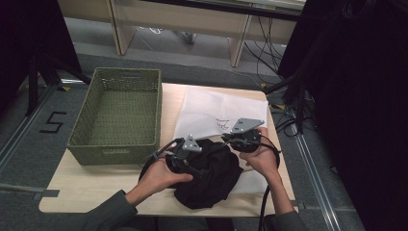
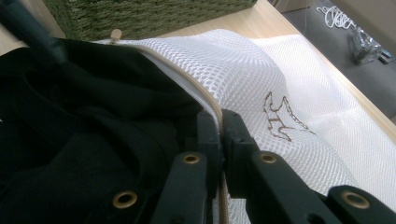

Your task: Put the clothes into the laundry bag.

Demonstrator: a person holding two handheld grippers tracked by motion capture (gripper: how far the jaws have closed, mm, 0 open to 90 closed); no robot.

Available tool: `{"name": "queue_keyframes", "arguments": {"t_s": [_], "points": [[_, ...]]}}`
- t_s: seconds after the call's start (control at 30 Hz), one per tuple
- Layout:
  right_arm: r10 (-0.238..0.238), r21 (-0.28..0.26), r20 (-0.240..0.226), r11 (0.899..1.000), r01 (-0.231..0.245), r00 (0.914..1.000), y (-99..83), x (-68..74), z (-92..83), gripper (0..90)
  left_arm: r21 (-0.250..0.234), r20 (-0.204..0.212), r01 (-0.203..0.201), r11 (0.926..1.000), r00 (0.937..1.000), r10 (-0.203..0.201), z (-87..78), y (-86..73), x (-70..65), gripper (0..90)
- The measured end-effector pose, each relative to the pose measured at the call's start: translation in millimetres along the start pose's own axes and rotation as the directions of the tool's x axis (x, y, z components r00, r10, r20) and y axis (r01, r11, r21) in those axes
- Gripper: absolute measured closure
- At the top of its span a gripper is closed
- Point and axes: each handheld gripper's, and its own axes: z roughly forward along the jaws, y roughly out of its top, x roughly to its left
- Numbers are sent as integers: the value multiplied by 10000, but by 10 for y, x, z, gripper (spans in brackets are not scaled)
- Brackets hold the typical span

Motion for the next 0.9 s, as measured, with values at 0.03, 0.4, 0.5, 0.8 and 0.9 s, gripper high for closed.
{"name": "queue_keyframes", "arguments": {"t_s": [0.03,0.4,0.5,0.8,0.9], "points": [[133,60,-42,9999,-133,9999,1,7,2,878,209,-74,-139,9997,9999,140,40,-36,-28,178],[47,159,-61,9999,-46,10000,3,28,14,877,1087,-521,-1349,9849,9886,1411,626,-154,-27,625],[54,141,-102,9999,-52,9999,0,24,2,878,899,-544,-1542,9839,9857,1595,625,6,70,731],[95,-140,38,9999,-94,9999,61,0,-73,878,-83,-1431,-83,9999,9897,70,706,247,444,727],[124,6,0,9999,-124,9999,32,2,-49,878,-109,-1271,278,9996,9915,-290,802,191,467,641]]}}
